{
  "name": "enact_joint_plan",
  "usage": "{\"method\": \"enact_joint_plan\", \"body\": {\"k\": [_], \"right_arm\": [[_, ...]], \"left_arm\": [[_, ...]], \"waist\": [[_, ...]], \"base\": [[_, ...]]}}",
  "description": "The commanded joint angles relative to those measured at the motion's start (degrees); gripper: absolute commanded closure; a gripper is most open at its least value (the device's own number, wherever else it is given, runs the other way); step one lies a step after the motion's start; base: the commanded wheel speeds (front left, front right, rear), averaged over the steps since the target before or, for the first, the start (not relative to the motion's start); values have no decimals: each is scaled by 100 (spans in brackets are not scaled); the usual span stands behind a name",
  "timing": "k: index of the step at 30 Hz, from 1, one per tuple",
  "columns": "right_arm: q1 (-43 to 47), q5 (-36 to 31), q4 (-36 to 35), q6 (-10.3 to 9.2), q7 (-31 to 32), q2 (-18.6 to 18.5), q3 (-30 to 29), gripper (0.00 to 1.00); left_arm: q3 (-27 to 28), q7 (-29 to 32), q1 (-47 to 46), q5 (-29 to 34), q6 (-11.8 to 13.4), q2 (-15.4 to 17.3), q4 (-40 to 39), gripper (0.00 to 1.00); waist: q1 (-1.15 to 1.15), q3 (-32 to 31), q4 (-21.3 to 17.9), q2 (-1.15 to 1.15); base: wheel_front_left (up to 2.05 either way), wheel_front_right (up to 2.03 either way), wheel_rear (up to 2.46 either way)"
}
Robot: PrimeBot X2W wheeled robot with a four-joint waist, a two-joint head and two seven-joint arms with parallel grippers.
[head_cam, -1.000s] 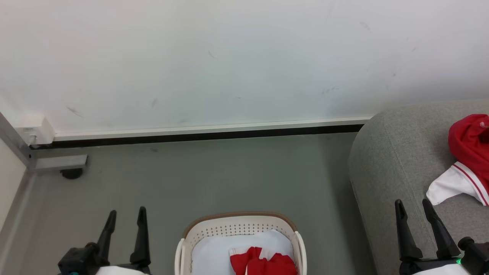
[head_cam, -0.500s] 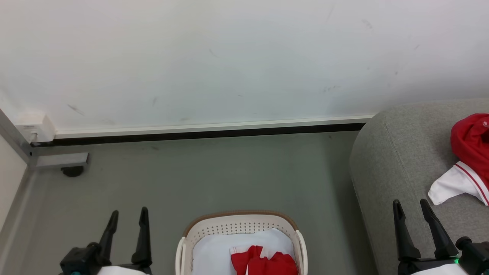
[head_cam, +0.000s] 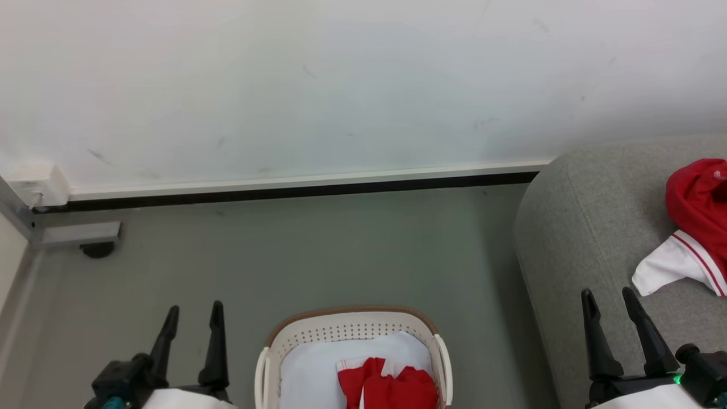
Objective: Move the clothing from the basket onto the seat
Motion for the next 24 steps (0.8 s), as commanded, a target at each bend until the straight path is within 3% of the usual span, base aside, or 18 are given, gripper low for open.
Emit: {"method": "enact_joint_plan", "body": {"k": [1, 14, 24], "right_arm": [[-84, -19, -19, -13, -16, -39, -3, 0], [-572, -43, -162, -13, -16, -239, -58, 0], [-1068, -102, -372, -13, -10, -320, -184, 0]], "left_arm": [[-16, -3, -85, -42, -17, 14, -1, 0], [-381, -2, -841, 85, -137, 15, 286, 0], [-788, -2, -1564, 124, -235, 20, 1205, 0]], "waist": [[0, 77, -39, 0], [0, 728, -380, 0], [0, 1353, -789, 0]], "base": [[0, 0, 0], [0, 0, 0], [0, 0, 0]]}}
